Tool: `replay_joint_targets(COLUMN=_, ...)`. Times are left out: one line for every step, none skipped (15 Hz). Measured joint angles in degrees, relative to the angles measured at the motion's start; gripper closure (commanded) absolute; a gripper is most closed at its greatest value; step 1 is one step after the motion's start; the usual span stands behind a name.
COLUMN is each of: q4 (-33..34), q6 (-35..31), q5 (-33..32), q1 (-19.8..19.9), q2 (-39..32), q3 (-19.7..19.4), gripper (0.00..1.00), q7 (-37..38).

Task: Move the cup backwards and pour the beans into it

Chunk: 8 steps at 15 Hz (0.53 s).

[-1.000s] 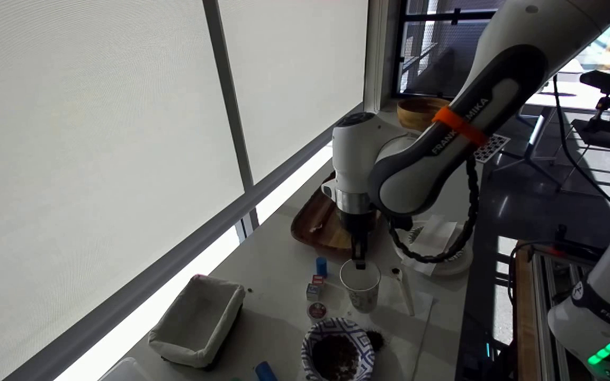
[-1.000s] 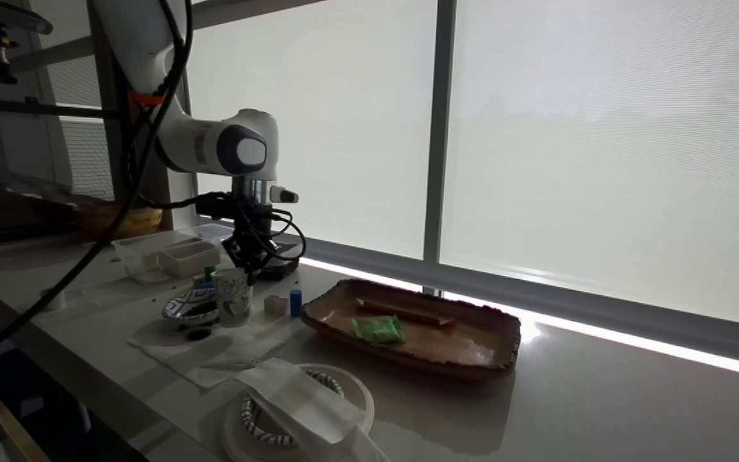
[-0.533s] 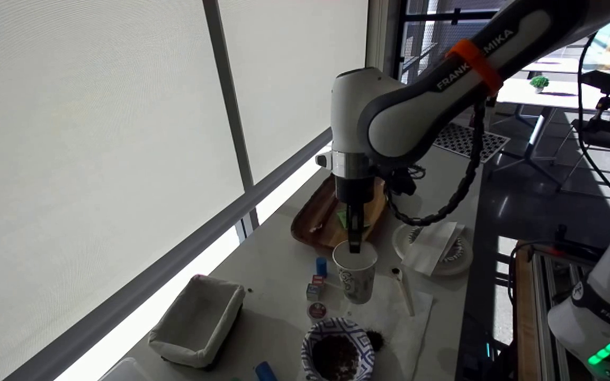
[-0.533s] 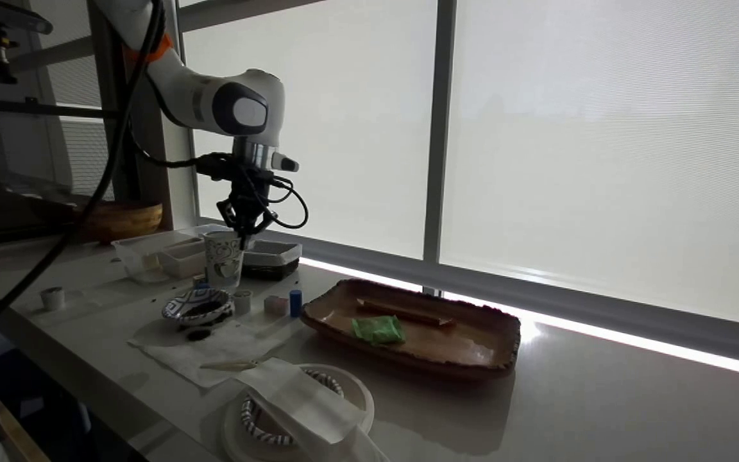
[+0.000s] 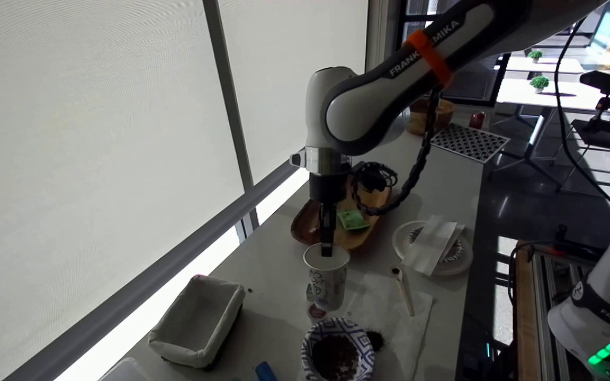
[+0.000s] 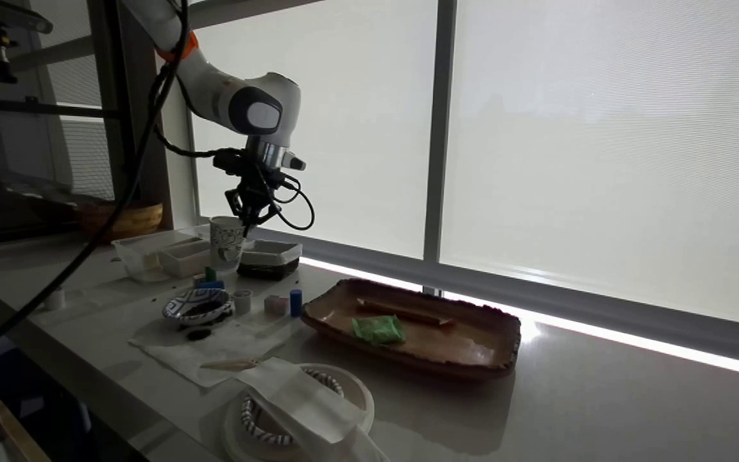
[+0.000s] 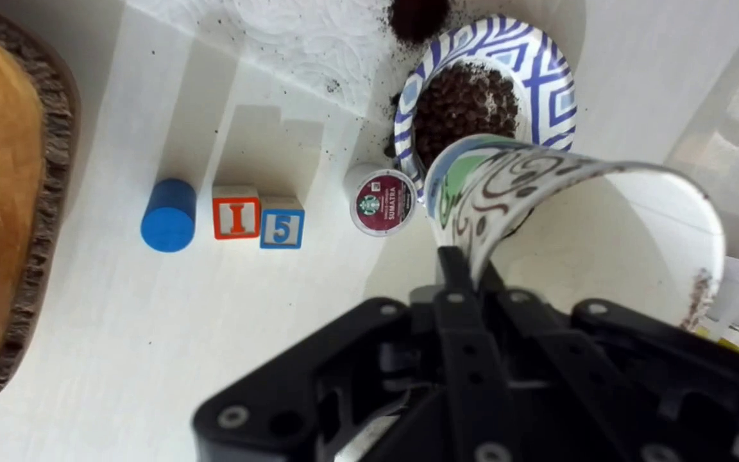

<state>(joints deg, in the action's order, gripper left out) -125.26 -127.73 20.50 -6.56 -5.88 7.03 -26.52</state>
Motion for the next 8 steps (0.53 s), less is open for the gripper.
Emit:
replay_joint_targets(q4=1.7, q6=0.01, q5=-0.06, q1=0.0, q2=-1.62, q3=0.3, gripper=0.99, q7=-0.04)
replay_joint_targets(q4=3.41, q6=0.01, q5=-0.13, q1=-0.02, q2=-3.24, q3=0.68, gripper=0.99, q7=0.05)
replay_joint_targets(q4=5.03, q6=0.01, q5=-0.45, q1=-0.06, q2=-4.8, q3=1.09, gripper=0.99, q7=0.43)
replay_joint_targets(q4=6.59, q6=-0.07, q5=-1.13, q1=-0.16, q2=-6.38, q3=1.5, gripper=0.99, q7=1.05)
replay_joint_targets(q4=8.02, q6=-0.08, q5=-1.85, q1=-0.31, q2=-7.91, q3=1.91, gripper=0.99, q7=1.69)
replay_joint_targets(q4=9.24, q6=-0.3, q5=-2.76, q1=-0.53, q2=-9.46, q3=2.29, gripper=0.99, q7=2.38)
replay_joint_targets(q4=10.13, q6=-0.63, q5=-3.5, q1=-0.71, q2=-10.94, q3=2.62, gripper=0.99, q7=3.13)
replay_joint_targets(q4=10.82, q6=-1.28, q5=-4.12, q1=-0.84, q2=-12.34, q3=2.94, gripper=0.99, q7=3.67)
